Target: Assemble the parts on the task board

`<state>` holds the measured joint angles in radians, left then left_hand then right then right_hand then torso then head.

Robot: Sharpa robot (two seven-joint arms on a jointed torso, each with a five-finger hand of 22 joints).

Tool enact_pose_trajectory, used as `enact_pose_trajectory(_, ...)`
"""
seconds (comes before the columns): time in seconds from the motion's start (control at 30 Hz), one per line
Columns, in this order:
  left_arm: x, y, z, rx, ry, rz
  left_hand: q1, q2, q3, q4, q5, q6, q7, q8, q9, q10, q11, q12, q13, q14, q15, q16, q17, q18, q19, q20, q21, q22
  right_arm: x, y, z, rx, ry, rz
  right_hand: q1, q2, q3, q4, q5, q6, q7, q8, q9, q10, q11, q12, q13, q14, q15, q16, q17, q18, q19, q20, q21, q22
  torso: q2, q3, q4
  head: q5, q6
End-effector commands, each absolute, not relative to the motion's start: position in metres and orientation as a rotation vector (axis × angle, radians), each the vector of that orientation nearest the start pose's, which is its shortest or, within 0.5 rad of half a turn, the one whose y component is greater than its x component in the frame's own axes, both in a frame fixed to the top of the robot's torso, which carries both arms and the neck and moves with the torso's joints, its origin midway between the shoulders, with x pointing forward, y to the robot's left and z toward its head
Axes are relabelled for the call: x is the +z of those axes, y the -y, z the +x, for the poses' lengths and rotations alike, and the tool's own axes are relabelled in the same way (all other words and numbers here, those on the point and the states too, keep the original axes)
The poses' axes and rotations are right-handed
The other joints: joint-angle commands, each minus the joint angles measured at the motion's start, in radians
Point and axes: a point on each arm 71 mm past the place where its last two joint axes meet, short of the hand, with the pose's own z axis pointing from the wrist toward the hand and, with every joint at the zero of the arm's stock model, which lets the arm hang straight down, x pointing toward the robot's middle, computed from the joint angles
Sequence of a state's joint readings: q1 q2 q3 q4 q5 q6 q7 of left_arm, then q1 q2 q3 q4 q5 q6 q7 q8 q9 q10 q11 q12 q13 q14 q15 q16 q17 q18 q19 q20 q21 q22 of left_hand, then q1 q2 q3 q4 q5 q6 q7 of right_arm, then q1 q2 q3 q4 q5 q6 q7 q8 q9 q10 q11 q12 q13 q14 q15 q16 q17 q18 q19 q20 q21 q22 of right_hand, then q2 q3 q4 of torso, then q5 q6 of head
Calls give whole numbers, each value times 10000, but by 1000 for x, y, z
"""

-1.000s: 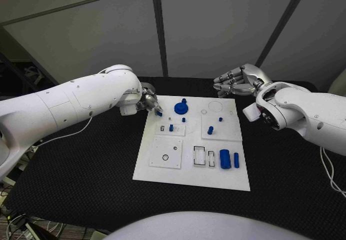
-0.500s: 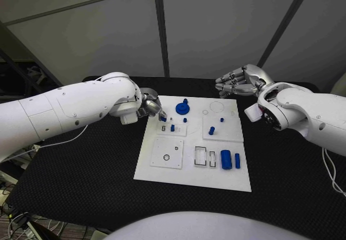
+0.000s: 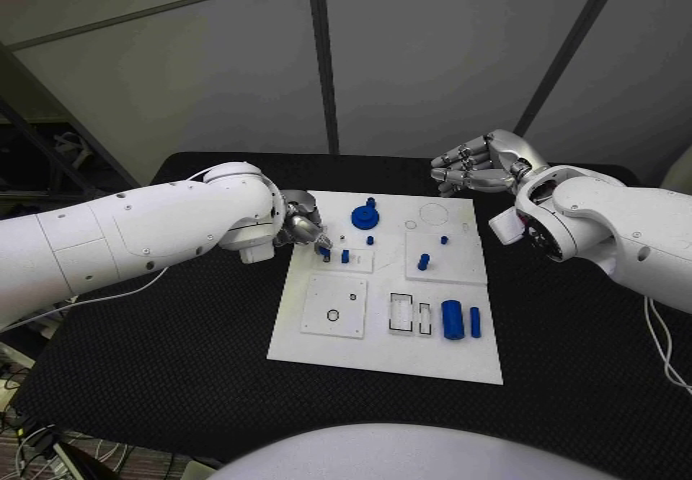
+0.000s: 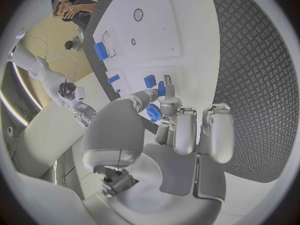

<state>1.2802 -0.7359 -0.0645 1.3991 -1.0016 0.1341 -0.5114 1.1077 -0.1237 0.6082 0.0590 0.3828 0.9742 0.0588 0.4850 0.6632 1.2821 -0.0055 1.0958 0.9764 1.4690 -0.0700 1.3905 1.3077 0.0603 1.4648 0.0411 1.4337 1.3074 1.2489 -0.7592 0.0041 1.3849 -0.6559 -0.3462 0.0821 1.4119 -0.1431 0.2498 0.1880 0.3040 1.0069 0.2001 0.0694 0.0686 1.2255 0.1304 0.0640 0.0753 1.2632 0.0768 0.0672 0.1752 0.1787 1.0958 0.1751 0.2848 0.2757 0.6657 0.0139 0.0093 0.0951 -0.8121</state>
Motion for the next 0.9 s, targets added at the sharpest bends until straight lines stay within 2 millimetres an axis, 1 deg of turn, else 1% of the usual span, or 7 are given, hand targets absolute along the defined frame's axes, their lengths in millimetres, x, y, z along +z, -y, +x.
enact_pose_trajectory(0.03, -204, -198, 508, -3861, -22645, -1829, -4, -78, 1343, -1386, 50, 62, -25, 38, 17, 246, -146, 43, 24, 597, -72, 65, 1259, -254, 408, -74, 74, 1562, -153, 202, 527, 11127, -16132, 5607, -52, 67, -61, -2, 39, -67, -5, -8, -6, -77, -16, 27, -13, -63, 0, -30, -12, 35, 91, 16, -49, -23, 12, -5, -1, -1, -10)
enact_pose_trajectory(0.33, -208, -194, 507, -3615, -22620, -1508, -24, -94, 1339, -1390, 85, 87, -38, 58, 28, 288, -156, 84, 73, 597, -80, 64, 1259, -256, 412, -81, 80, 1568, -153, 202, 527, 11134, -16138, 5602, -52, 70, -62, -2, 41, -68, -5, -7, -6, -78, -16, 28, -13, -63, 0, -30, -13, 36, 94, 16, -53, -27, 15, -1, -8, -6, -42)
enact_pose_trajectory(0.43, -209, -194, 507, -3576, -22654, -1431, -27, -98, 1338, -1392, 92, 93, -41, 63, 31, 300, -159, 99, 91, 597, -82, 65, 1260, -258, 417, -83, 88, 1575, -153, 202, 527, 11135, -16139, 5601, -52, 70, -62, -2, 41, -68, -5, -7, -6, -78, -16, 28, -13, -63, 0, -30, -13, 36, 94, 16, -53, -27, 6, 3, 2, -12, -56)
enact_pose_trajectory(0.57, -210, -192, 507, -3514, -22716, -1275, -27, -98, 1338, -1392, 92, 93, -41, 63, 31, 300, -159, 99, 91, 597, -82, 65, 1260, -258, 417, -83, 88, 1575, -153, 202, 527, 11141, -16142, 5597, -52, 70, -62, -2, 41, -68, -5, -7, -6, -78, -16, 28, -13, -63, 0, -30, -13, 36, 94, 16, -53, -27, 7, 3, 1, -7, -72)
enact_pose_trajectory(0.9, -213, -190, 505, -3230, -22813, -802, -31, -103, 1338, -1396, 100, 98, -45, 69, 35, 306, -162, 103, 96, 597, -85, 64, 1259, -263, 427, -85, 106, 1591, -153, 202, 527, 11145, -16147, 5595, -37, 71, -61, -13, 47, -70, -8, -5, -5, -79, -19, 29, -15, -62, -3, -29, -18, 38, 104, 15, -65, -38, 8, 6, -6, -21, -80)
